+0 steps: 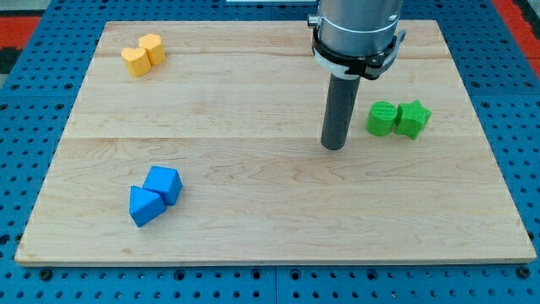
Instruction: Push the green blocks towards the center of the board
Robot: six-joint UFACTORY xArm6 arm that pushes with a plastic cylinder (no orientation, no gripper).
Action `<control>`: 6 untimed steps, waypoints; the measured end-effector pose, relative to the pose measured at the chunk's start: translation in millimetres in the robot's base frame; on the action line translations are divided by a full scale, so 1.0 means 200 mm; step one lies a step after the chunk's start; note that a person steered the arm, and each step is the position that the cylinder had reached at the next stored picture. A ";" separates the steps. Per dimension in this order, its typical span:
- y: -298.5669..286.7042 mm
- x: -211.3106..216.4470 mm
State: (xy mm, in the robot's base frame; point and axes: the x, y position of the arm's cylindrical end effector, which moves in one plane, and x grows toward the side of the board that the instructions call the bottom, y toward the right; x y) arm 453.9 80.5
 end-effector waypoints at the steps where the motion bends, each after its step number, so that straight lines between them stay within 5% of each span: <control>1: -0.01 0.00; 2: 0.07 0.11; 4: 1.00 0.08; 6: 0.47 -0.22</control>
